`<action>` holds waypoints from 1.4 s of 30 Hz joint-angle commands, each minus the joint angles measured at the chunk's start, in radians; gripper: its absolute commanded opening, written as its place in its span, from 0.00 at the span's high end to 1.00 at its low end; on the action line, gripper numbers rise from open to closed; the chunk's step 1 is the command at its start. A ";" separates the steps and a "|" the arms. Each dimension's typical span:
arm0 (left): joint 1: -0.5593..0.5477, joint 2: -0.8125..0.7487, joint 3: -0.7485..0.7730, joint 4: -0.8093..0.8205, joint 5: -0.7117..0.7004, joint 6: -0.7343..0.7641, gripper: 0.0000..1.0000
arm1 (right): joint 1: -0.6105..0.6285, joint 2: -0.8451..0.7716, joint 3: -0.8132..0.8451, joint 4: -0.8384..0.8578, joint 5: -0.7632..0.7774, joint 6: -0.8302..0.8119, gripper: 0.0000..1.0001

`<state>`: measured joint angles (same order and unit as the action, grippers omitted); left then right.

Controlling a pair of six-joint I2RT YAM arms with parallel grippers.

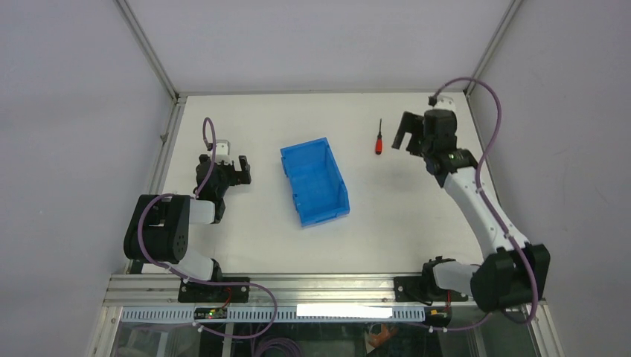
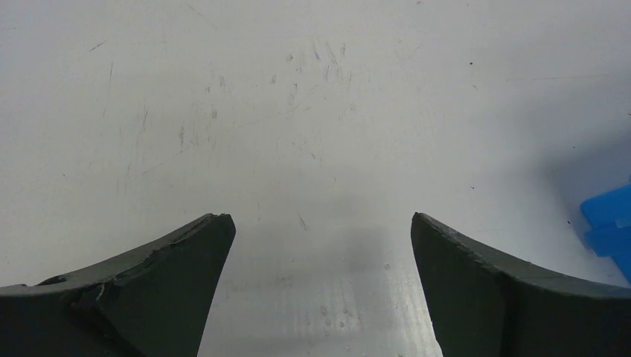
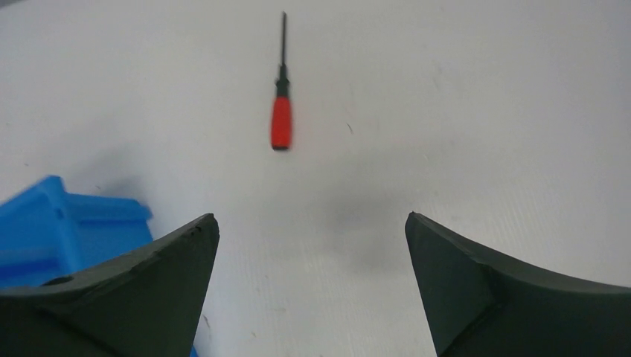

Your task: Put the screwdriver in the bin

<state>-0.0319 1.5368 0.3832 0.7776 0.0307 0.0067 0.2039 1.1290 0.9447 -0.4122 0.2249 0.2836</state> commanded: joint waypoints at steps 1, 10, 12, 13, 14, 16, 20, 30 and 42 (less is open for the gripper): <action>-0.003 -0.030 -0.001 0.029 0.009 -0.019 0.01 | -0.003 0.276 0.296 -0.108 -0.152 -0.054 0.01; -0.003 -0.029 -0.001 0.028 0.009 -0.019 0.01 | 0.028 0.871 0.867 -0.357 -0.048 -0.095 0.01; -0.003 -0.029 -0.001 0.028 0.009 -0.019 0.01 | 0.031 0.955 0.945 -0.396 -0.040 -0.100 0.02; -0.003 -0.030 -0.001 0.029 0.008 -0.019 0.01 | 0.030 0.990 0.971 -0.400 -0.039 -0.101 0.03; -0.003 -0.030 -0.001 0.028 0.008 -0.019 0.01 | 0.031 1.018 0.994 -0.407 -0.039 -0.100 0.04; -0.003 -0.029 -0.001 0.029 0.009 -0.019 0.01 | 0.031 1.072 1.021 -0.419 -0.038 -0.091 0.07; -0.003 -0.029 -0.001 0.028 0.008 -0.019 0.01 | 0.031 1.144 1.028 -0.423 -0.050 -0.071 0.14; -0.003 -0.029 -0.001 0.028 0.009 -0.019 0.01 | 0.031 1.213 1.071 -0.439 -0.073 -0.066 0.82; -0.003 -0.029 -0.001 0.029 0.008 -0.019 0.01 | 0.063 0.902 1.058 -0.565 -0.040 -0.097 0.98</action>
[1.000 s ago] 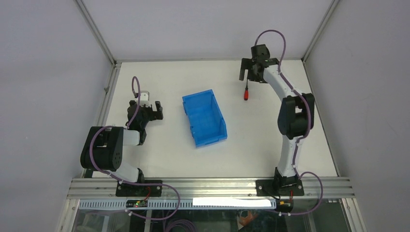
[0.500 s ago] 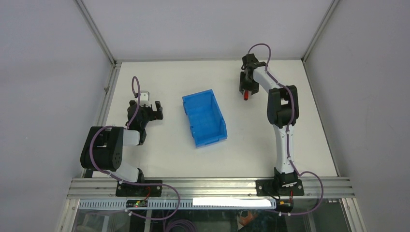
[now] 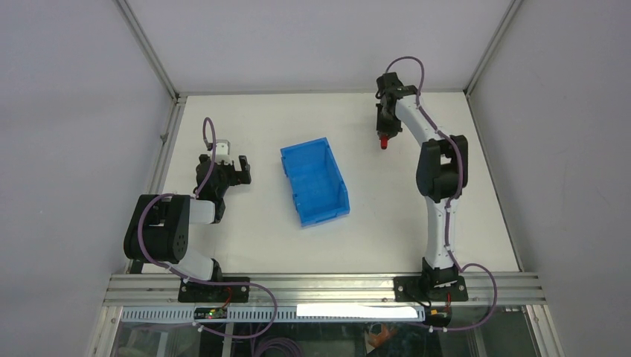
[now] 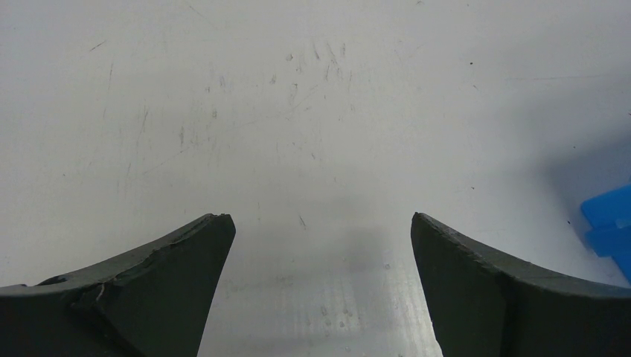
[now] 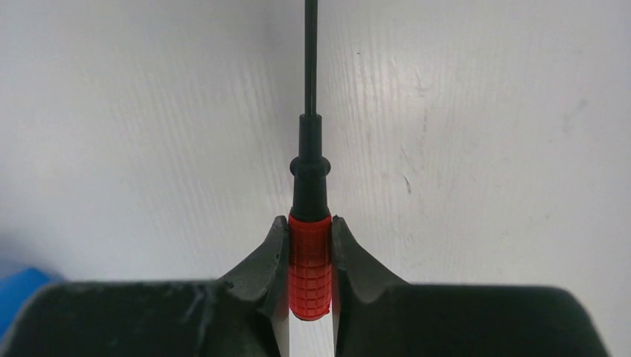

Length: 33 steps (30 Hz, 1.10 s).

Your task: Put the screwdriver in the bin

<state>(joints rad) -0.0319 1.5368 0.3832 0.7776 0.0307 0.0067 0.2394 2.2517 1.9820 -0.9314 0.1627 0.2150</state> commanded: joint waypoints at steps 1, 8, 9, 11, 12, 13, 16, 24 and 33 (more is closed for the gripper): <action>-0.003 -0.029 -0.001 0.028 0.009 -0.019 0.01 | 0.040 -0.250 0.014 -0.055 0.024 -0.032 0.98; -0.003 -0.029 -0.001 0.029 0.009 -0.019 0.01 | 0.238 -0.461 -0.038 -0.070 0.087 -0.041 0.92; -0.003 -0.029 -0.001 0.028 0.008 -0.019 0.01 | 0.273 -0.486 -0.041 -0.062 0.092 -0.040 0.92; -0.004 -0.029 -0.001 0.028 0.010 -0.019 0.01 | 0.356 -0.520 -0.044 -0.048 0.089 -0.041 0.92; -0.003 -0.029 -0.001 0.028 0.008 -0.019 0.01 | 0.397 -0.531 -0.043 -0.039 0.088 -0.042 0.91; -0.003 -0.029 -0.001 0.028 0.008 -0.019 0.01 | 0.440 -0.539 -0.042 -0.029 0.086 -0.045 0.91; -0.003 -0.030 -0.001 0.029 0.009 -0.019 0.01 | 0.546 -0.544 -0.038 -0.005 0.095 -0.050 0.91; -0.003 -0.029 -0.001 0.028 0.009 -0.019 0.01 | 0.671 -0.535 -0.246 0.171 0.144 0.010 0.91; -0.003 -0.029 -0.001 0.028 0.009 -0.019 0.01 | 0.681 -0.455 -0.488 0.323 0.133 0.085 0.90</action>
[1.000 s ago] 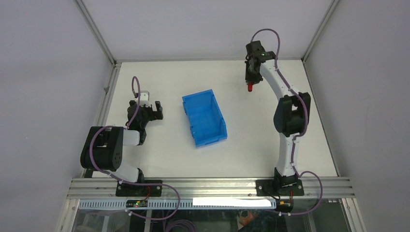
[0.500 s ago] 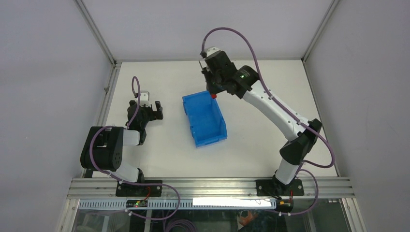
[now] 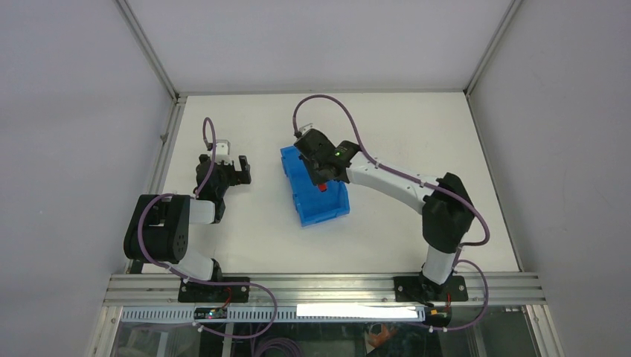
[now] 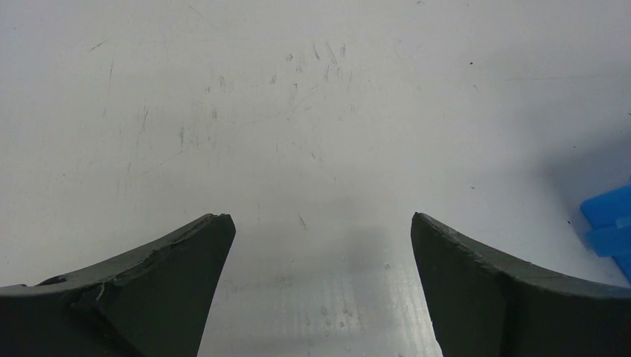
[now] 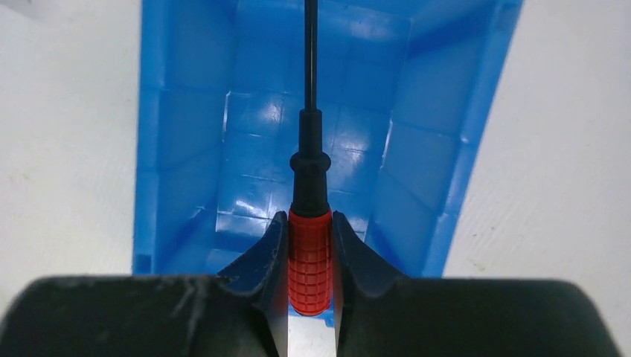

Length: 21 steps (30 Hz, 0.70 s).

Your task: Put the screwdriver in the bin

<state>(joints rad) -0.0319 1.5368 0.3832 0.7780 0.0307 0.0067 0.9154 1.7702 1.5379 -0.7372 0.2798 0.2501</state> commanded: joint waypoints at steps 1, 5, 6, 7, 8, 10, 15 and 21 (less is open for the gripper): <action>-0.003 -0.029 -0.001 0.028 0.009 -0.019 0.01 | 0.006 0.040 -0.064 0.142 0.012 0.059 0.90; -0.004 -0.029 -0.001 0.028 0.009 -0.019 0.01 | 0.006 0.111 -0.114 0.180 -0.007 0.091 0.89; -0.003 -0.029 -0.001 0.028 0.008 -0.019 0.01 | 0.006 0.129 -0.120 0.186 -0.008 0.095 0.87; -0.003 -0.029 -0.001 0.028 0.008 -0.019 0.01 | 0.005 0.146 -0.124 0.190 -0.015 0.100 0.86; -0.003 -0.030 -0.001 0.028 0.009 -0.020 0.01 | 0.006 0.161 -0.125 0.195 -0.020 0.103 0.84; -0.003 -0.030 -0.001 0.029 0.009 -0.019 0.01 | 0.010 0.185 -0.126 0.202 -0.025 0.108 0.76; -0.003 -0.029 -0.001 0.028 0.008 -0.019 0.01 | 0.014 0.185 -0.099 0.188 -0.005 0.113 0.61; -0.003 -0.030 -0.001 0.029 0.008 -0.019 0.01 | 0.020 0.109 0.006 0.104 0.071 0.081 0.58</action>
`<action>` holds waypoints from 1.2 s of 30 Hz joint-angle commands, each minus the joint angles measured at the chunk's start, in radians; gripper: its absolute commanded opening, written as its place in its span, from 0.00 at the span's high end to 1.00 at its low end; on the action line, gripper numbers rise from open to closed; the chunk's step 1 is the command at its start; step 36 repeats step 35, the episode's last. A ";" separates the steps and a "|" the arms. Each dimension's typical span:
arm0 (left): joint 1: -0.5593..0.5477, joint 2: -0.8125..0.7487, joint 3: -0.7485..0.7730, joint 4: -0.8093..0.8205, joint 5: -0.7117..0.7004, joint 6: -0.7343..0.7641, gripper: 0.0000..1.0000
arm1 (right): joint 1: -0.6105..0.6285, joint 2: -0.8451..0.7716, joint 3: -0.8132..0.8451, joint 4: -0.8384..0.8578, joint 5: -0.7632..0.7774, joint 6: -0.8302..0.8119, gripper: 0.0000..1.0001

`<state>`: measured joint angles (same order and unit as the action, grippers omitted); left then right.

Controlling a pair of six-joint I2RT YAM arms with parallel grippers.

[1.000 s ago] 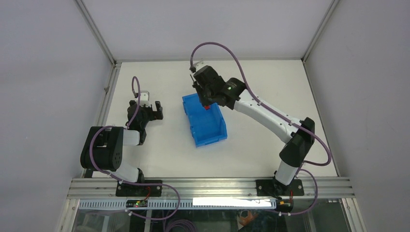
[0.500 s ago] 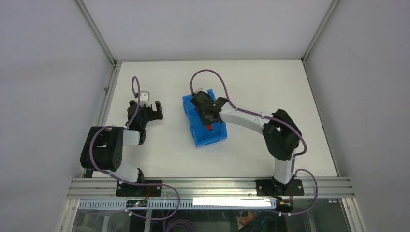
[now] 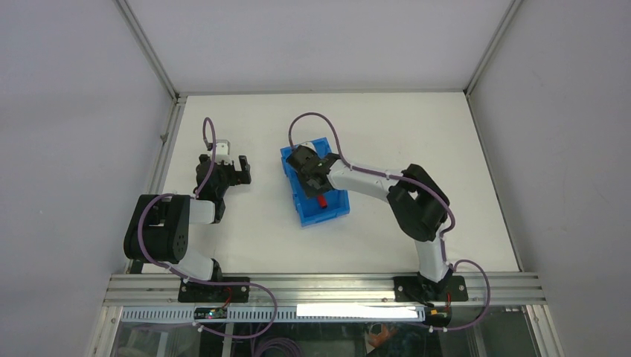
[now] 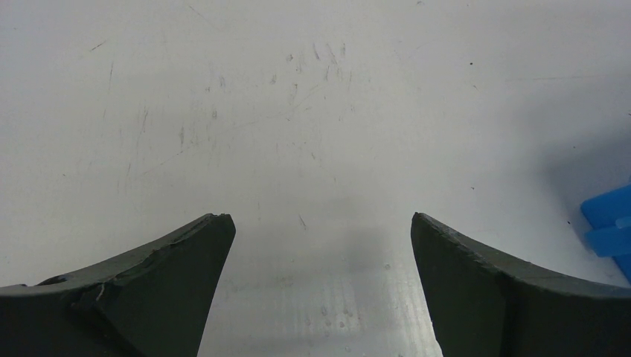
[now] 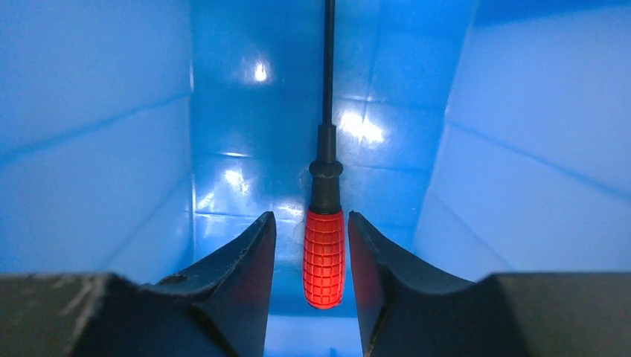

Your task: Put the screwdriver in the bin

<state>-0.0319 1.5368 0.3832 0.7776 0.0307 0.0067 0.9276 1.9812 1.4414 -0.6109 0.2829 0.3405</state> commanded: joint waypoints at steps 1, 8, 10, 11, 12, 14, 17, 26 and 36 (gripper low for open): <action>-0.003 -0.029 -0.001 0.028 0.009 -0.019 0.01 | 0.007 -0.120 0.123 -0.031 0.085 -0.020 0.57; -0.003 -0.029 -0.001 0.029 0.008 -0.019 0.01 | -0.010 -0.274 0.164 -0.051 0.184 -0.119 0.33; -0.003 -0.030 -0.001 0.028 0.009 -0.019 0.01 | -0.045 -0.325 0.136 -0.064 0.195 -0.129 0.10; -0.003 -0.029 -0.001 0.028 0.008 -0.019 0.01 | -0.072 -0.354 0.114 -0.071 0.190 -0.134 0.03; -0.003 -0.029 -0.001 0.029 0.009 -0.019 0.01 | -0.101 -0.388 0.087 -0.077 0.187 -0.136 0.01; -0.003 -0.029 -0.001 0.028 0.009 -0.019 0.01 | -0.178 -0.462 0.030 -0.086 0.171 -0.135 0.01; -0.003 -0.029 -0.001 0.028 0.009 -0.020 0.01 | -0.348 -0.583 -0.073 -0.088 0.114 -0.133 0.01; -0.004 -0.029 -0.001 0.028 0.008 -0.019 0.01 | -0.764 -0.786 -0.248 -0.128 0.001 -0.102 0.01; -0.003 -0.029 -0.001 0.029 0.009 -0.019 0.01 | -0.805 -0.831 -0.304 -0.121 -0.021 -0.090 0.01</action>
